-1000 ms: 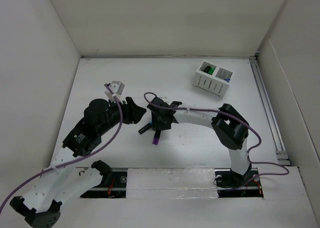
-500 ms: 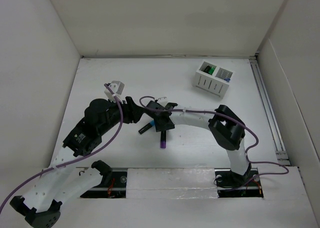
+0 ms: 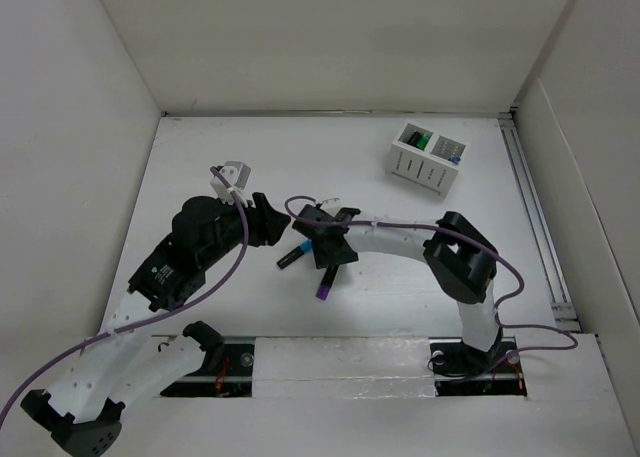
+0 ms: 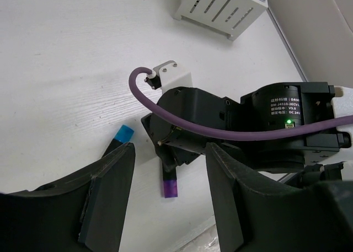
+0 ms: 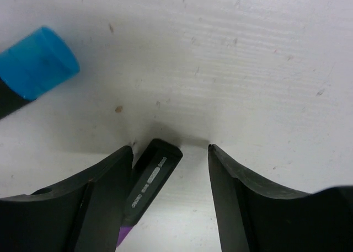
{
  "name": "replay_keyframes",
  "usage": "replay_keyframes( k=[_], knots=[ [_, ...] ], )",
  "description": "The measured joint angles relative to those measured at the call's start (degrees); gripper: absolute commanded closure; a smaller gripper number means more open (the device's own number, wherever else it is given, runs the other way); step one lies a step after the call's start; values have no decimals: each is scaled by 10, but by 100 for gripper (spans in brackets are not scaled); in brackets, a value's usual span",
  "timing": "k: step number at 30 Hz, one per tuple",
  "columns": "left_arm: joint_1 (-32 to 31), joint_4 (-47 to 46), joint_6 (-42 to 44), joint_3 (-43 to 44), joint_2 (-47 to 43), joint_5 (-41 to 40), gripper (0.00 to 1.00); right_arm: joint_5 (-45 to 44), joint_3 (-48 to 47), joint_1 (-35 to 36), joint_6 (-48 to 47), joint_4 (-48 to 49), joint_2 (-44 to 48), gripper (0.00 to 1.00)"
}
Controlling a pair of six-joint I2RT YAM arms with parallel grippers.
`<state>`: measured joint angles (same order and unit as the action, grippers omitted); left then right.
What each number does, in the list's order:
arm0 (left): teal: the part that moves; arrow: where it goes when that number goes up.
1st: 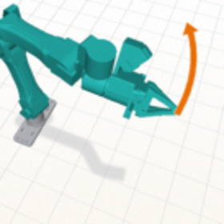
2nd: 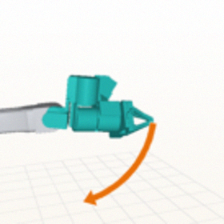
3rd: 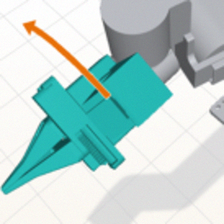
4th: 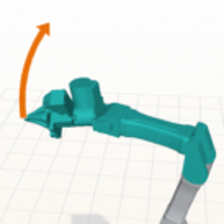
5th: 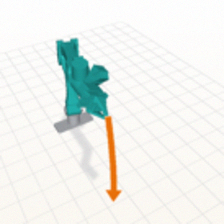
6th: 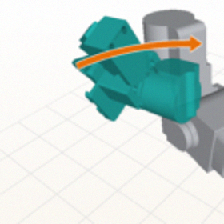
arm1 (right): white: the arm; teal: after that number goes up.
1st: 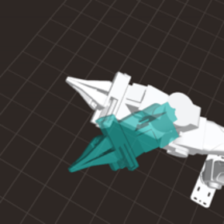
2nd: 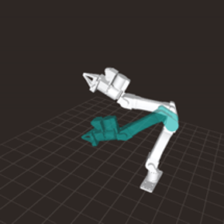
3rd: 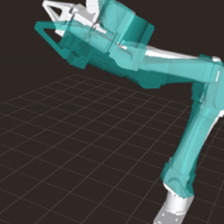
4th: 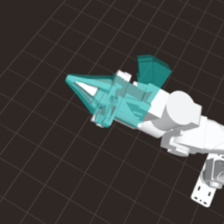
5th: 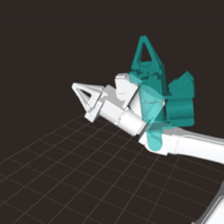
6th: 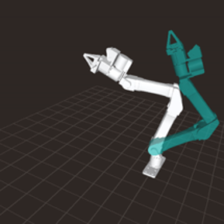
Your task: Organize the desk
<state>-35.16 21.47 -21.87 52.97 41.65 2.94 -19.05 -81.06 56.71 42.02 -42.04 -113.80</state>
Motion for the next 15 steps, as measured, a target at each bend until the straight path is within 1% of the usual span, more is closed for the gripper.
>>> replay_keyframes(
  k=[2, 5, 7, 11, 13, 14, 15],
  knots=[
    [0, 0, 0, 0, -1, 0, 50, 1, 1, -1, 2, -9, 3, 32],
    [0, 0, 0, 0, -3, 0, 50, 7, 11, -1, 3, -19, 18, 32],
    [0, 0, 0, 0, -4, 0, 50, 15, 23, -1, 4, -24, 39, 33],
    [0, 0, 0, 0, -5, 0, 50, 51, 43, -2, 13, -24, 89, 46],
    [-2, 0, 0, 0, -6, 0, 50, 63, 45, 0, 18, -24, 100, 50],
    [-3, 0, 0, 0, -6, 0, 50, 68, 45, 3, 20, -25, 102, 56],
    [-4, 0, 0, 0, -6, 0, 50, 71, 45, 5, 20, -25, 102, 58]
  ],
)
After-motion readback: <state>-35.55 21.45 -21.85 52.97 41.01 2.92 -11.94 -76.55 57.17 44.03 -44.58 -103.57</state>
